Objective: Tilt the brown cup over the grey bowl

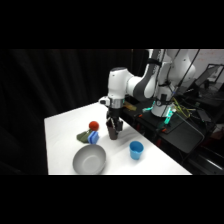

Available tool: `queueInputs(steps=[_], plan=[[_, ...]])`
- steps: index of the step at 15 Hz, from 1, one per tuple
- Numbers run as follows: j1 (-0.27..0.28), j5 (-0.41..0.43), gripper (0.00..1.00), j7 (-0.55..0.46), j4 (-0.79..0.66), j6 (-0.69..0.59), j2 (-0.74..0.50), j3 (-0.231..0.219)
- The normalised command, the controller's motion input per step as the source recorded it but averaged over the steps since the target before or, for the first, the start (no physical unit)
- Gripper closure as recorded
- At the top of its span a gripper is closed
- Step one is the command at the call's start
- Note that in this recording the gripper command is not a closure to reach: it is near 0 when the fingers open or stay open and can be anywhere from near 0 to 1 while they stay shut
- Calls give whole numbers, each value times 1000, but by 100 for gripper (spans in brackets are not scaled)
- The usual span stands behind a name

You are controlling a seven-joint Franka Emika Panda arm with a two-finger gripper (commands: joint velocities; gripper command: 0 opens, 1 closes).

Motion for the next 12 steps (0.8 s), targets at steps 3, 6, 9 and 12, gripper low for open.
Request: queueInputs(steps=[3, 6, 9, 12], plan=[[186, -492, 100, 399, -16, 122, 33, -250], [203, -392, 100, 347, 19, -28, -55, -228], [165, -297, 100, 273, 50, -129, -72, -162], [41, -102, 4, 41, 54, -373, -187, -15]])
